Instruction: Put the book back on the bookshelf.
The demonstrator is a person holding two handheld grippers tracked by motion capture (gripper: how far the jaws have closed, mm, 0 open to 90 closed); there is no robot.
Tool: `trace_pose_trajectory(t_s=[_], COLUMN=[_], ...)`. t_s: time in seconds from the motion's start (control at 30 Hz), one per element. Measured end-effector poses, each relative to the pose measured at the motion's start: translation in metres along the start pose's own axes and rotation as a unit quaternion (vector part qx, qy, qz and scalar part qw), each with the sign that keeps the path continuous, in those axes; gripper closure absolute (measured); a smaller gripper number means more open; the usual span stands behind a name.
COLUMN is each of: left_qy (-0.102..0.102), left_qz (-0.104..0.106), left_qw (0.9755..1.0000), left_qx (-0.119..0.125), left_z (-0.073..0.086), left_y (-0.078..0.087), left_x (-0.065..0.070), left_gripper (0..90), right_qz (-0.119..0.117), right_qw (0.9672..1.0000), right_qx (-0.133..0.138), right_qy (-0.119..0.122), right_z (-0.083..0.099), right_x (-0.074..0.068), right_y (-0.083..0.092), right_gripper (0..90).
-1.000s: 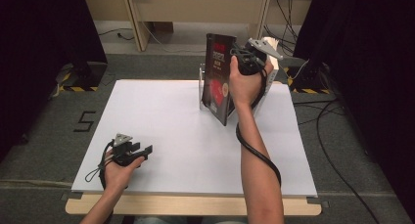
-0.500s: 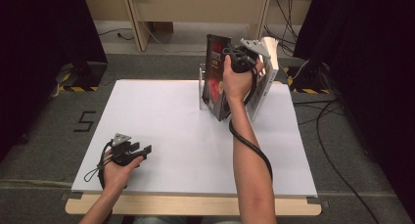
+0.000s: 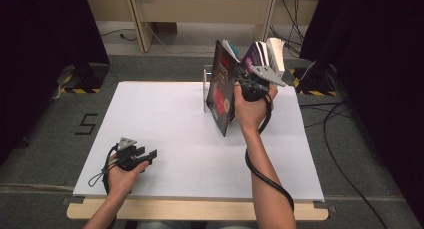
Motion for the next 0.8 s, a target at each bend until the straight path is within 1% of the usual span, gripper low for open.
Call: trace_pose_trajectory(t_s=[0.23, 0.33, 0.37, 0.53, 0.63, 0.8], left_qy=[-0.001, 0.001, 0.003, 0.0, -0.001, 0.0], left_qz=[0.001, 0.003, 0.004, 0.006, 0.005, 0.006], left_qw=[1.0, 1.0, 1.0, 1.0, 1.0, 1.0], left_qx=[-0.001, 0.0, 0.0, -0.001, -0.002, -0.002], left_z=[0.0, 0.0, 0.0, 0.001, 0.001, 0.001], left_y=[0.0, -0.001, -0.001, -0.001, -0.002, -0.002], left_x=[0.002, 0.003, 0.004, 0.006, 0.006, 0.006], left_gripper=[43.5, 43.6, 43.6, 43.7, 43.6, 43.7], right_qz=[-0.012, -0.017, -0.019, -0.024, -0.022, -0.03], right_qw=[0.9998, 0.9996, 0.9994, 0.9976, 0.9965, 0.9924], right_qx=[-0.015, -0.024, -0.028, -0.064, -0.078, -0.107], right_qy=[0.005, 0.003, -0.001, -0.011, -0.02, -0.051], right_z=[0.015, 0.02, 0.021, 0.03, 0.032, 0.031], right_x=[0.0, 0.002, 0.002, 0.007, 0.01, 0.013], right_y=[0.022, 0.028, 0.03, 0.03, 0.028, 0.023], right_gripper=[85.5, 82.9, 81.8, 74.8, 72.1, 65.8])
Point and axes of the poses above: each handheld gripper's, and its own axes: y roughly backward along the jaws, z roughly out of its underside, x roughly to its right, the point moved 10 cm from there along -y, roughly forward along the jaws, and after that the axes turned 2 degrees about z, right-handed, at the moved point
